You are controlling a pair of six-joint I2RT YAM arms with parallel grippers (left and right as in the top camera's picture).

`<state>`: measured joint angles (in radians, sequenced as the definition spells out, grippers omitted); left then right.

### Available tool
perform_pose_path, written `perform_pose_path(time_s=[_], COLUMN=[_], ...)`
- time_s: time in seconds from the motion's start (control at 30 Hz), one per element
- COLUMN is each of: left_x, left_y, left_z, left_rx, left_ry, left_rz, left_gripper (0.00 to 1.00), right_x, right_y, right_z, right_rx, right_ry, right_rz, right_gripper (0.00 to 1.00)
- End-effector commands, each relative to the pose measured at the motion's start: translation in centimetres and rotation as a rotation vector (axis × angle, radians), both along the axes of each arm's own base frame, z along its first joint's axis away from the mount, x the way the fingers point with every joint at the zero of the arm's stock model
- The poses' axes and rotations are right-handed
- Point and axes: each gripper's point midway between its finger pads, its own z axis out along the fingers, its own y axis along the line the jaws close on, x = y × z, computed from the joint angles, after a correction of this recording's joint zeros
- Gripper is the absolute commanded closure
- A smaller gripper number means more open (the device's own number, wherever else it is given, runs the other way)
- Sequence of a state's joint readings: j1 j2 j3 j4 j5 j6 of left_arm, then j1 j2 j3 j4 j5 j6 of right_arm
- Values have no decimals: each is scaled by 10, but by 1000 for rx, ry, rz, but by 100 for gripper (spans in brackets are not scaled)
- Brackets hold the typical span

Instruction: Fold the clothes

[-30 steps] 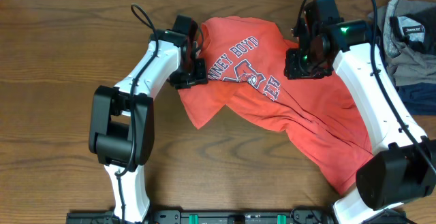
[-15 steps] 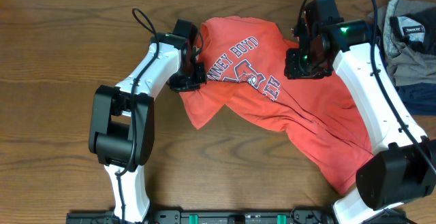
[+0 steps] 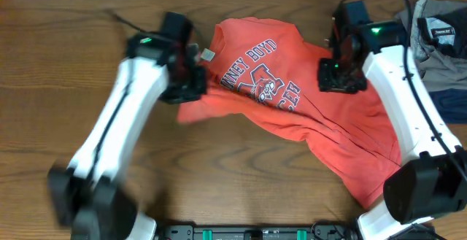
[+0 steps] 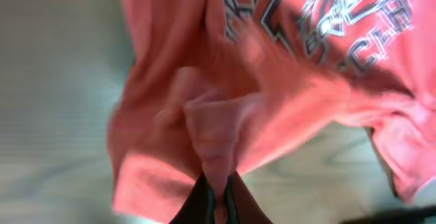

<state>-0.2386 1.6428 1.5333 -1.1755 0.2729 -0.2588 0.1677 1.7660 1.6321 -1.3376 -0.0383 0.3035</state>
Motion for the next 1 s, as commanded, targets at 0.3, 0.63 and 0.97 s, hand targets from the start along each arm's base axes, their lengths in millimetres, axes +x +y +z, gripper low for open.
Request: perform_pose_path(time_s=[0.3,0.63,0.97], left_x=[-41,-68,-71], left_y=[109,117,117], left_z=[82,29,10], left_rx=[142,214,217], left_ry=[-215,-11,18], left_rz=[282,273,271], left_gripper=[94,94,94], right_x=[-55,-105,-153], right_y=[-25,-9,27], right_z=[0,-36,-72], right_rx=[-64,42,280], right_ry=[226,441,504], right_rz=[3,1,-110], right_gripper=[60,62,62])
